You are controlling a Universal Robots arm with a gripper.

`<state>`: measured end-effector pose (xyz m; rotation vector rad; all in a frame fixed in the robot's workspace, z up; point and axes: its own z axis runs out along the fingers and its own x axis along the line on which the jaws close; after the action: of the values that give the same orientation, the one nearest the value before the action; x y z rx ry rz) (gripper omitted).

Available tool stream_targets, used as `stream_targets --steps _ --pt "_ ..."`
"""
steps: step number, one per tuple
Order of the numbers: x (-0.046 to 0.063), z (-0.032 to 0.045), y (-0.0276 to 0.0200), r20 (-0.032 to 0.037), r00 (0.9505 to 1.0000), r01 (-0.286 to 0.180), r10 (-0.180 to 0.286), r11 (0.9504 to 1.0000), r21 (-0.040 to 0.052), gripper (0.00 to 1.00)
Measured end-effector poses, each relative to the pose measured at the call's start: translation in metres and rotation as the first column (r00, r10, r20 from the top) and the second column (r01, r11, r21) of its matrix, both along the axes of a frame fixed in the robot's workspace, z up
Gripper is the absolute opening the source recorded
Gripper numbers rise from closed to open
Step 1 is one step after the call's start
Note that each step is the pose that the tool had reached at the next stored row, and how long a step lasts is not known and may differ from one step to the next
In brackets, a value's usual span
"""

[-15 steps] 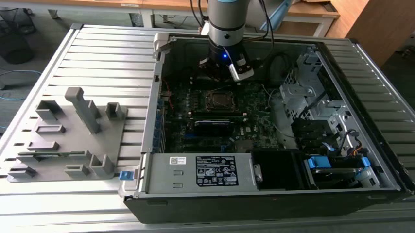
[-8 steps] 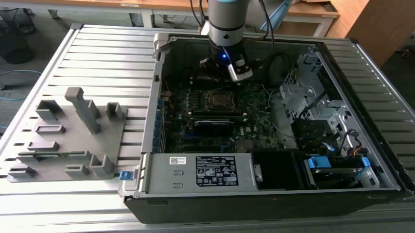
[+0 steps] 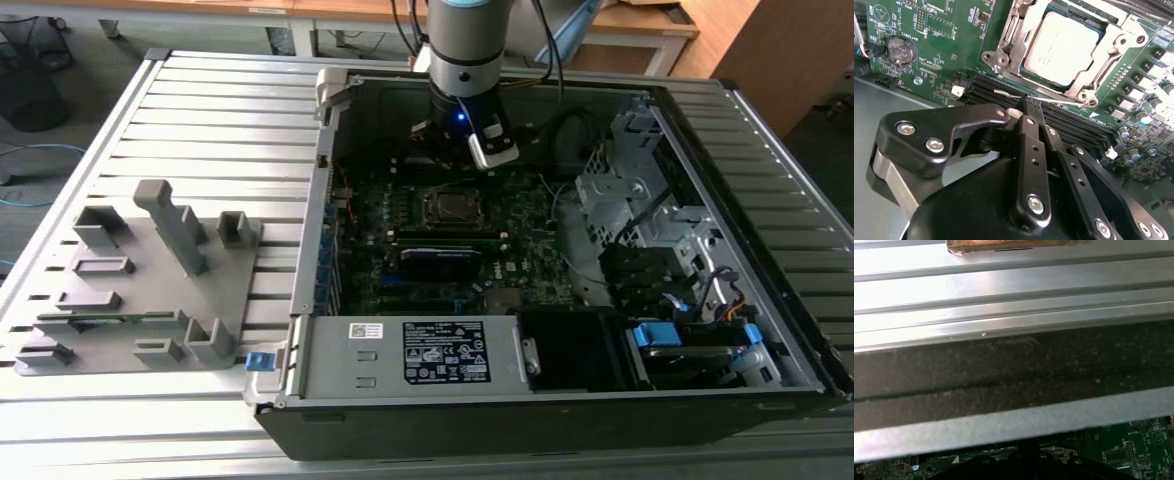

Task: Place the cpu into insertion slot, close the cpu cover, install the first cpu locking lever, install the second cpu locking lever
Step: 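Install the first cpu locking lever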

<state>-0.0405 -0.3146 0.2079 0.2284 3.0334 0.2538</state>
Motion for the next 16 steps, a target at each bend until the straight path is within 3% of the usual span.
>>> stream_targets --steps 16 --pt "0.0000 -0.0053 -0.0013 0.0001 0.9998 0.018 -0.018 0.9998 -0.0001 0.11"
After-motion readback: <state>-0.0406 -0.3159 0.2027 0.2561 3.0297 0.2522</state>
